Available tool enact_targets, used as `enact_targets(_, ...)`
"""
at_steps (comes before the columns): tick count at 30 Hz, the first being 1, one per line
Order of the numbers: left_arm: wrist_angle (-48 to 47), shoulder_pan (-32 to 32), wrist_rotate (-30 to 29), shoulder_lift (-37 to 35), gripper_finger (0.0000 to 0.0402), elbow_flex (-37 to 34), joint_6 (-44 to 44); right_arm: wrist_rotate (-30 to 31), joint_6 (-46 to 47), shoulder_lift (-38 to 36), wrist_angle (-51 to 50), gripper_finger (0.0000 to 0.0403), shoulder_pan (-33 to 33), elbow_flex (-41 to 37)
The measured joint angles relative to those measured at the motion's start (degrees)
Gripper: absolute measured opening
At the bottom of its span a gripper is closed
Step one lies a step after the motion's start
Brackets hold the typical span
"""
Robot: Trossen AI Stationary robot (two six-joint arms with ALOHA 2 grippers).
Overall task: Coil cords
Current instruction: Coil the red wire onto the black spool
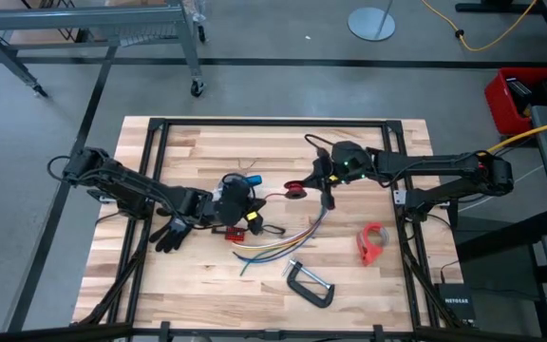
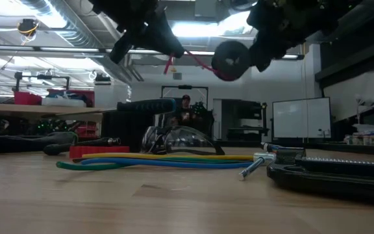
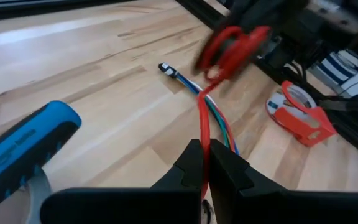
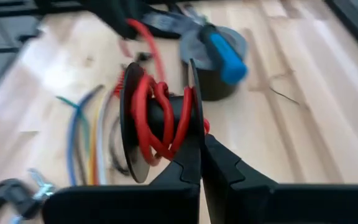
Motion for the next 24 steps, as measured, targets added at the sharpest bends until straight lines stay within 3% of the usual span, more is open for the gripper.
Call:
enact_targets(7, 4.05, 0.64, -0.07, 0.0, 0.0, 0.0, 2.74, 8.45, -0.06, 0.0, -2.87, 0.0002, 0.04, 0.02)
enact_targets(17, 19.22, 6.58, 2.21, 0.0, 0.0, 0.0, 12.03, 11.26, 0.8, 0.0, -2.56, 0.0002, 0.04, 0.04)
enact_targets(24, 26.97, 8.8, 4.98, 0.39, 0.0, 0.0, 13.01, 12.12, 2.91, 0.32, 5.43, 0.0002, -0.02, 0.02)
